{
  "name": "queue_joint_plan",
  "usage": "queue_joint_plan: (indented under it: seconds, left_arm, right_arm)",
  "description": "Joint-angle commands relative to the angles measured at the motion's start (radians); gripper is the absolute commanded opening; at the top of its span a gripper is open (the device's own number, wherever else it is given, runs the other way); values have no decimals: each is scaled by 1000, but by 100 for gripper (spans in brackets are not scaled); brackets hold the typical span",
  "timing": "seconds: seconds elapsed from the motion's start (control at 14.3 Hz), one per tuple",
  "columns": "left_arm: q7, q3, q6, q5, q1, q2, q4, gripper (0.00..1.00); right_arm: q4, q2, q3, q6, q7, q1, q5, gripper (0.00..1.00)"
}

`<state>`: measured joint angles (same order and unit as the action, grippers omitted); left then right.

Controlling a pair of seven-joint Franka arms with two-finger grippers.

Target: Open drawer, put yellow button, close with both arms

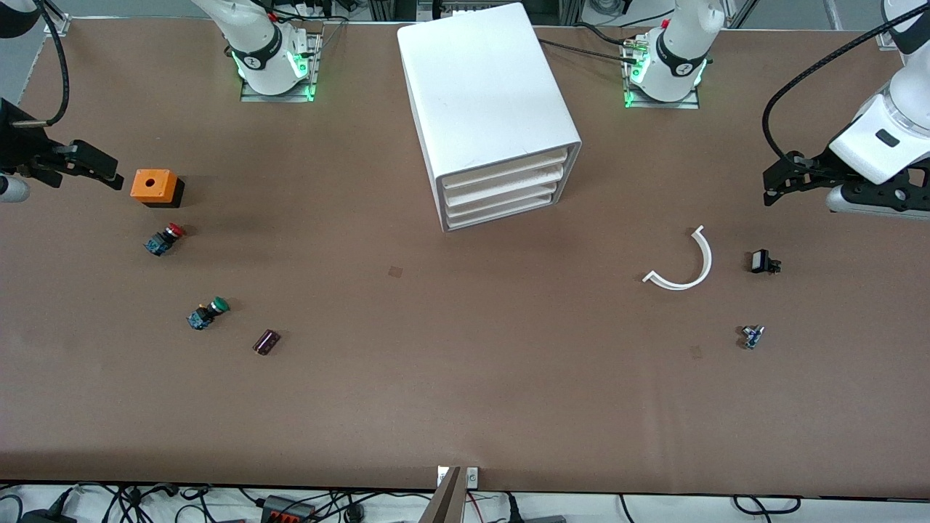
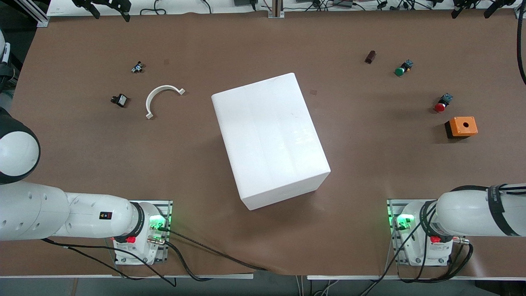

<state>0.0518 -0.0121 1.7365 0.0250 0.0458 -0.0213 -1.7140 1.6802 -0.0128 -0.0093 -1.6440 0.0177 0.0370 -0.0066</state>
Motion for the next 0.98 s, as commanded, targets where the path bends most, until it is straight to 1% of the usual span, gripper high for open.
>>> queue_joint_plan:
  seconds: [0.0, 0.91]
  left_arm:
    - [26, 14, -14, -8, 12, -8, -1, 100]
    - [16, -2, -17, -8, 16, -6, 5, 100]
  right_arm:
    - [36, -38, 0, -17, 16, -3, -12, 100]
    - [38, -33, 3, -23, 16, -3, -26, 100]
